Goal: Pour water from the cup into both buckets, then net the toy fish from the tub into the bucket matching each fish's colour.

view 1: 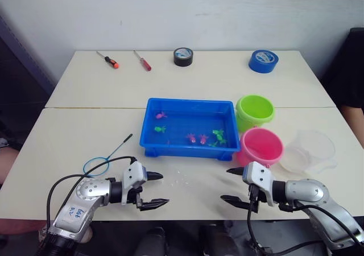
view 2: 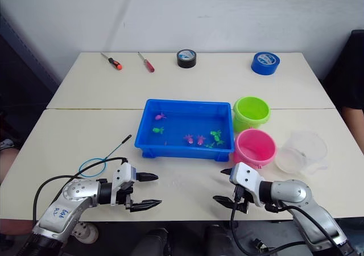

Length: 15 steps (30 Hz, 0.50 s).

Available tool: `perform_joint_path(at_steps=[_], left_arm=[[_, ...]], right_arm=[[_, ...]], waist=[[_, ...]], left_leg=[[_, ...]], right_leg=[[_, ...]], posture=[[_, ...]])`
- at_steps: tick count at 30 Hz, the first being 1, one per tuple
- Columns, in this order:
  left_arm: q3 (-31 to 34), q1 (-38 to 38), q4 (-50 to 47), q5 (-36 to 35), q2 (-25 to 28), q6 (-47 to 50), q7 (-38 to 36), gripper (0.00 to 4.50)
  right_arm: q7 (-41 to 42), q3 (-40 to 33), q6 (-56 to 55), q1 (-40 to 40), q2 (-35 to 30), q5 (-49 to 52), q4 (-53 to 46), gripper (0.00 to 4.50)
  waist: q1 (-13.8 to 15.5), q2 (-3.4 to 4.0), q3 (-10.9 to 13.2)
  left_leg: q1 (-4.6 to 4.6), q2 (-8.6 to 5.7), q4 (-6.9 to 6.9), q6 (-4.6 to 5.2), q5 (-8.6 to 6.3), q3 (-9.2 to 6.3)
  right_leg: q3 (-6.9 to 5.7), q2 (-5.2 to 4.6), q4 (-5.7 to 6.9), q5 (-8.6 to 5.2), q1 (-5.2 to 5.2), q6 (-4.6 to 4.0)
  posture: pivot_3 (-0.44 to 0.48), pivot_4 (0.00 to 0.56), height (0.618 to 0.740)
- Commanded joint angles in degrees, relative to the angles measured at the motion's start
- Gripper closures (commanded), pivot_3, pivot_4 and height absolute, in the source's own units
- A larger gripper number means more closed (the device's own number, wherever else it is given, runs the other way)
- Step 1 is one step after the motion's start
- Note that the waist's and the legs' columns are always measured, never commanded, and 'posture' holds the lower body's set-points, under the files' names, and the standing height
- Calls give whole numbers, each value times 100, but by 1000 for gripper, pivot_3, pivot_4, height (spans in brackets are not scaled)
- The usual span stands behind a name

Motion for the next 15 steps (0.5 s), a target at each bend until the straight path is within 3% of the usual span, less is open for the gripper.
perform_joint_path(at_steps=[1, 7, 15], left_arm=[[59, 40, -271, -117, 84, 71, -61, 61], [76, -181, -836, -619, 132, 832, -179, 61], [350, -1908, -1365, -2175, 174, 2166, -644, 61]], right_arm=[[-25, -107, -98, -17, 55, 55, -95, 0], [-348, -539, 89, 220, 196, 315, -472, 0], [-1503, -2728, 1427, 1750, 791, 1837, -2241, 0]], waist=[[-1, 0, 0], [4, 1, 1], [131, 5, 3]], left_leg=[[0, 0, 0, 0, 0, 0], [-1, 0, 0, 0, 0, 0], [0, -1, 3, -5, 1, -9]], right_leg=[[0, 0, 0, 0, 0, 0], [1, 0, 0, 0, 0, 0], [-9, 0, -1, 0, 11, 0]], posture=[[0, 150, 736], [0, 150, 736], [0, 150, 736]])
